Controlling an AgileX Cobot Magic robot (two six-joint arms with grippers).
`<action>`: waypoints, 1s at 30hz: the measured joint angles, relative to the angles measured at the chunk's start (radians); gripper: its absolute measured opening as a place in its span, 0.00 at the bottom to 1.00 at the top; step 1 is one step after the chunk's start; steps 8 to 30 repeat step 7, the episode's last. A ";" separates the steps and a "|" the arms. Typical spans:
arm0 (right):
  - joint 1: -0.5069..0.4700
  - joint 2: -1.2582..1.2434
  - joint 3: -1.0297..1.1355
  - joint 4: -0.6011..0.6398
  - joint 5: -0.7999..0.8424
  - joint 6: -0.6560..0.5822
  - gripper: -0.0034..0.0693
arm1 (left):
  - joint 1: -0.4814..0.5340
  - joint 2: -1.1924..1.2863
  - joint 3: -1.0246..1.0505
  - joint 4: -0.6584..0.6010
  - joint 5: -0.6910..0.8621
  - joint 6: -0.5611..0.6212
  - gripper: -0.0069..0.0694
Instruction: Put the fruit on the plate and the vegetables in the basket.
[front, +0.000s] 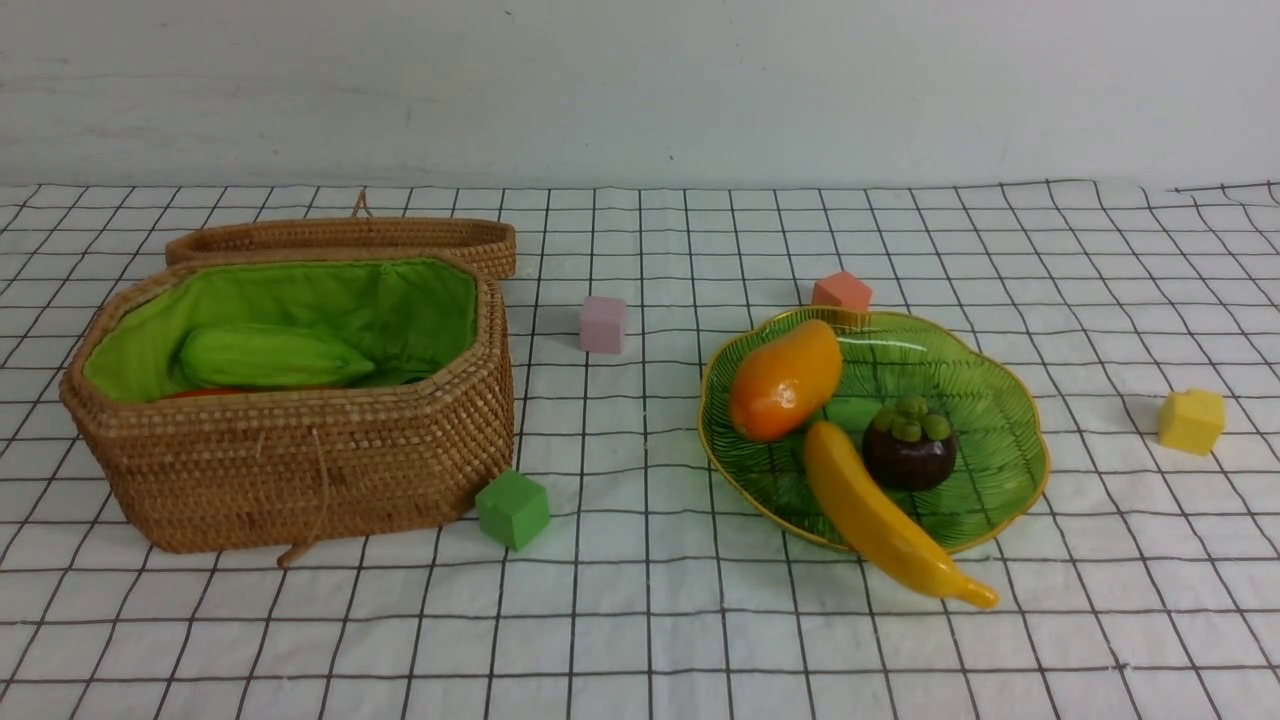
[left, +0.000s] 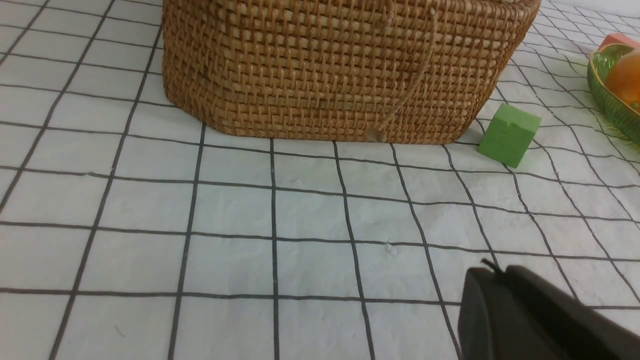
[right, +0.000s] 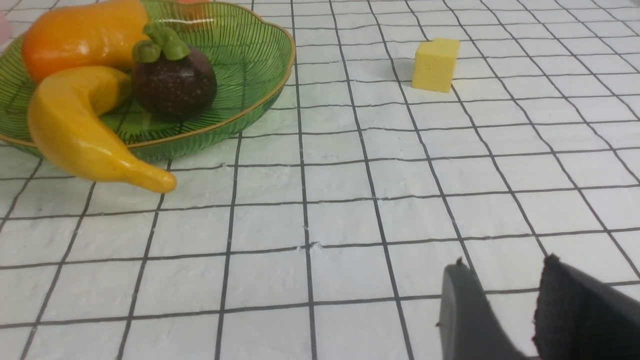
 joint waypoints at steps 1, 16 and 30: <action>0.000 0.000 0.000 0.000 0.000 0.000 0.37 | 0.000 0.000 0.000 0.000 0.000 0.000 0.12; 0.000 0.000 0.000 0.000 0.000 0.000 0.37 | 0.000 0.000 0.000 0.000 0.000 0.000 0.13; 0.000 0.000 0.000 0.000 0.000 0.000 0.37 | 0.000 0.000 0.000 0.000 0.000 0.000 0.13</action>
